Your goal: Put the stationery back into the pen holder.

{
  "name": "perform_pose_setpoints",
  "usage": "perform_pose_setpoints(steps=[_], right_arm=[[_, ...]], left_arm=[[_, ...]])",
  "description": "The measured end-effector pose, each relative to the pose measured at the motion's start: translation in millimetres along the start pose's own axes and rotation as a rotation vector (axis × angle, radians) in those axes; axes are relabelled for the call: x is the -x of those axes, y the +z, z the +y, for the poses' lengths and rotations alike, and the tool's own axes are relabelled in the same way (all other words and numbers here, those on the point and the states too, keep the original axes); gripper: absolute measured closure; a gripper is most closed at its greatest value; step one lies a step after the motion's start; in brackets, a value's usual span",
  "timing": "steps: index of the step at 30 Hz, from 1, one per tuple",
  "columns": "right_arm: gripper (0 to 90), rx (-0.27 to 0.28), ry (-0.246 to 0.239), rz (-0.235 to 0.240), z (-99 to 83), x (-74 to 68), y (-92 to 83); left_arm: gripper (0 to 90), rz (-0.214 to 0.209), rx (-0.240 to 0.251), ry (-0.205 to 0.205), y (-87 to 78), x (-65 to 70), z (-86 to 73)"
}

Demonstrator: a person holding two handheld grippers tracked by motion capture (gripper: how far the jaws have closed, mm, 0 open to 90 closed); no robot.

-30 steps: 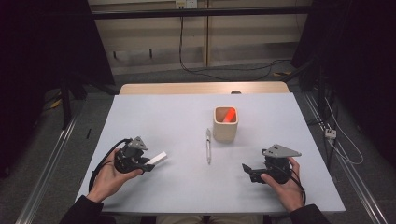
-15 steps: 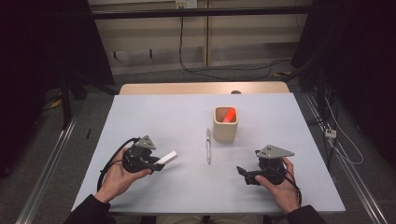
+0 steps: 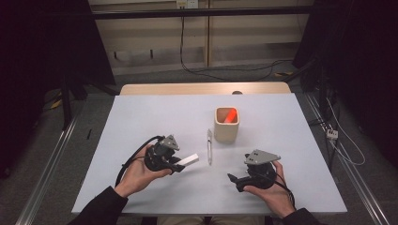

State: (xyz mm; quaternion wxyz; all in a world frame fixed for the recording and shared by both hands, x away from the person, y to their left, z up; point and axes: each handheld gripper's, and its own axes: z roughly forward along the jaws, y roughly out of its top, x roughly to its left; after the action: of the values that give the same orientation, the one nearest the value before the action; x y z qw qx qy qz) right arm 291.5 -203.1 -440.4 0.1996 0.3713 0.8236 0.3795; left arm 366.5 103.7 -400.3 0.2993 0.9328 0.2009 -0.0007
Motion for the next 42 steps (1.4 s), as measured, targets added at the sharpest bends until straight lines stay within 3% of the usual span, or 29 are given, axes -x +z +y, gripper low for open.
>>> perform_pose_setpoints(steps=[4,9,18,20,24,30,37,42], right_arm=[[7.1,0.001,-0.023,-0.007,3.4,-4.5,3.0],[8.3,0.025,-0.054,0.014,10.0,-12.8,6.1],[12.8,0.045,-0.170,-0.009,18.6,-29.7,13.7],[13.0,0.075,-0.205,-0.011,19.4,-31.1,15.1],[14.3,0.118,-0.271,-0.044,20.4,-34.5,18.2],[15.6,0.077,-0.412,-0.104,18.5,-43.1,22.9],[17.3,0.084,-0.498,-0.172,15.9,-45.0,21.1],[24.8,0.085,-0.609,-0.235,14.1,-46.2,18.9]], left_arm=[[67.5,-0.018,0.009,0.003,4.7,2.2,9.5],[67.5,-0.041,0.006,0.038,6.9,7.1,21.7],[67.5,-0.064,0.001,0.066,11.0,15.2,32.3],[67.5,-0.066,-0.001,0.068,12.2,14.2,34.9],[67.5,-0.076,-0.011,0.069,16.5,13.7,39.9],[67.5,-0.090,-0.022,0.093,21.3,15.5,50.3],[67.5,-0.103,-0.037,0.112,28.7,20.2,62.5],[67.5,-0.112,-0.049,0.132,32.8,22.4,72.7]])
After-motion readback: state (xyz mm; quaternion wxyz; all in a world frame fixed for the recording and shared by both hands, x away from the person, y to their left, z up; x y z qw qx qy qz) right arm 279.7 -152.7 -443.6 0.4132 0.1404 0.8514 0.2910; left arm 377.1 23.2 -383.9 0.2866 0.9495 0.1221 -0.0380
